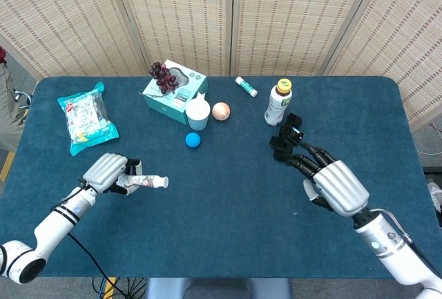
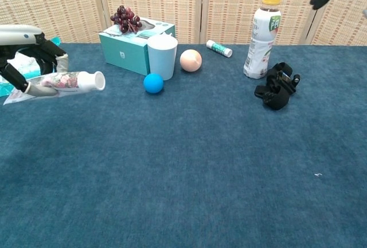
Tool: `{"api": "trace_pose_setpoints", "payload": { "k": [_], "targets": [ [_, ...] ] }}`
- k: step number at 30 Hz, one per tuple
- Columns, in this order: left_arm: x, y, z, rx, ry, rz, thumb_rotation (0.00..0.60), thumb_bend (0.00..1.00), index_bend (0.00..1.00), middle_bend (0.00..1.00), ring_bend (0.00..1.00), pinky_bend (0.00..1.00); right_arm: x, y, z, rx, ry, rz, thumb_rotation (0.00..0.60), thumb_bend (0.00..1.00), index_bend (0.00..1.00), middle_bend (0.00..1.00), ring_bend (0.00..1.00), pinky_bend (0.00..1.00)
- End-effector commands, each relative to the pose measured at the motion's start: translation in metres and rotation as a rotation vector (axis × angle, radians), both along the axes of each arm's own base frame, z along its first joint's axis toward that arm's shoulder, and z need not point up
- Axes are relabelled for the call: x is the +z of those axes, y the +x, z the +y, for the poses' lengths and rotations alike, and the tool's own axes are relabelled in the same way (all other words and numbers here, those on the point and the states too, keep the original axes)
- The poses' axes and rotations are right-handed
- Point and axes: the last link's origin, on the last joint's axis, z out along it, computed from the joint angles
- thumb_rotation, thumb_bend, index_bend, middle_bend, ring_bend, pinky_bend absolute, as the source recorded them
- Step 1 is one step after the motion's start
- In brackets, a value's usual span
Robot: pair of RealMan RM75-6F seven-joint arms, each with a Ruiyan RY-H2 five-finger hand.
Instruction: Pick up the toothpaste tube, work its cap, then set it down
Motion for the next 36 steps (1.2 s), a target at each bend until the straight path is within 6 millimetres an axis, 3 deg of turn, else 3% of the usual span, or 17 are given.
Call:
{"api": "trace_pose_setpoints", "payload": {
  "k": [1,9,17,23,36],
  "targets": [
    [0.005,0.014,0.009,0.015,-0.031,-0.034,0.6,0.45,0.6,0.66,0.53,0.38,-0.014,0.02,-0.006,0.061,0.031,-0.008,0.6,0.64,0.27,0.25,0.14,0.18],
    [0.005,0.037,0.017,0.023,-0.099,-0.072,0.6,0.45,0.6,0.67,0.53,0.39,-0.046,0.056,-0.019,0.158,0.071,0.001,0.597,0.64,0.29,0.25,0.1,0.17],
    [-0.001,0.048,0.024,0.039,-0.149,-0.076,0.6,0.45,0.6,0.67,0.53,0.39,-0.07,0.08,-0.027,0.216,0.073,-0.013,0.478,0.46,0.33,0.25,0.05,0.1],
    [-0.005,0.053,0.027,0.056,-0.173,-0.08,0.6,0.45,0.6,0.67,0.53,0.4,-0.085,0.09,-0.032,0.24,0.071,-0.008,0.465,0.42,0.4,0.24,0.03,0.08],
    [-0.009,0.059,0.032,0.094,-0.204,-0.097,0.6,0.45,0.6,0.67,0.53,0.4,-0.118,0.105,-0.04,0.281,0.033,0.029,0.465,0.42,0.4,0.2,0.0,0.02]
  ]
}}
